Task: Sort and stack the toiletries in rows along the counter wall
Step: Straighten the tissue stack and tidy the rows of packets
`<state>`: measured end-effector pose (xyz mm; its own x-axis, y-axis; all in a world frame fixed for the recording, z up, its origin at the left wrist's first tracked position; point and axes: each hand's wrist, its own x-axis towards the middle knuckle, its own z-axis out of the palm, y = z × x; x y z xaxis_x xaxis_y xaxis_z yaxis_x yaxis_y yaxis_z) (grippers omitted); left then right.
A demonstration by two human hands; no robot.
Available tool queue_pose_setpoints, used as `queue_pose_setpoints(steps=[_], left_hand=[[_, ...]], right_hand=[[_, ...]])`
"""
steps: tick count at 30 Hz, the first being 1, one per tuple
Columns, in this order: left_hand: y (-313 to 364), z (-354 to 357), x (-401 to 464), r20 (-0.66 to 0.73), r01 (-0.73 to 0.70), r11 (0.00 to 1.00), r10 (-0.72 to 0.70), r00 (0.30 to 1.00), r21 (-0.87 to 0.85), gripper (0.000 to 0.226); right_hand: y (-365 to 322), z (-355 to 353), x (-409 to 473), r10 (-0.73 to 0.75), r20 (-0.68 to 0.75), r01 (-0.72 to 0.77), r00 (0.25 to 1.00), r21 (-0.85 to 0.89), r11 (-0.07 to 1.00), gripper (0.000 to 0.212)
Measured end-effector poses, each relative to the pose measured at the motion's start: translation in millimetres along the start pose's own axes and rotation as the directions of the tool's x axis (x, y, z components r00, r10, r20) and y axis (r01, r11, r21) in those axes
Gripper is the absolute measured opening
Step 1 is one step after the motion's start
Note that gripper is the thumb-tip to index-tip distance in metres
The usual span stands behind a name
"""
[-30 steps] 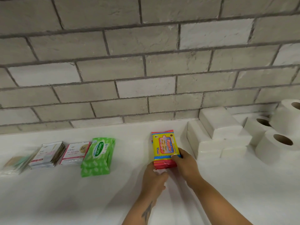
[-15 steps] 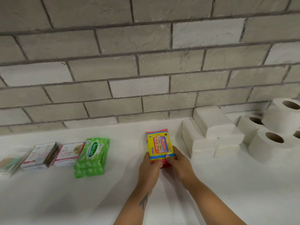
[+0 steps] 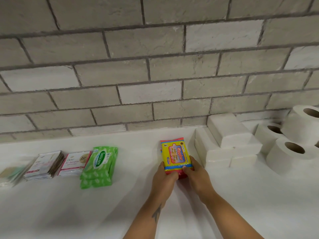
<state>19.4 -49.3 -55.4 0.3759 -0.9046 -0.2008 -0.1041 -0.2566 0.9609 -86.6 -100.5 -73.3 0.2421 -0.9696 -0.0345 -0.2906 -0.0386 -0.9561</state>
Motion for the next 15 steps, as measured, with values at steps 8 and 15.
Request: queue_pose_setpoints(steps=[8, 15], left_hand=[[0, 0, 1, 0.014, 0.005, 1.0, -0.005, 1.0, 0.029, 0.052], [8, -7, -10, -0.021, 0.012, 0.998, -0.011, 1.0, 0.067, 0.042]], right_hand=[[0, 1, 2, 0.009, -0.006, -0.009, 1.0, -0.075, 0.997, 0.03], [-6, 5, -8, -0.087, -0.072, 0.063, 0.994, -0.288, 0.956, 0.047]])
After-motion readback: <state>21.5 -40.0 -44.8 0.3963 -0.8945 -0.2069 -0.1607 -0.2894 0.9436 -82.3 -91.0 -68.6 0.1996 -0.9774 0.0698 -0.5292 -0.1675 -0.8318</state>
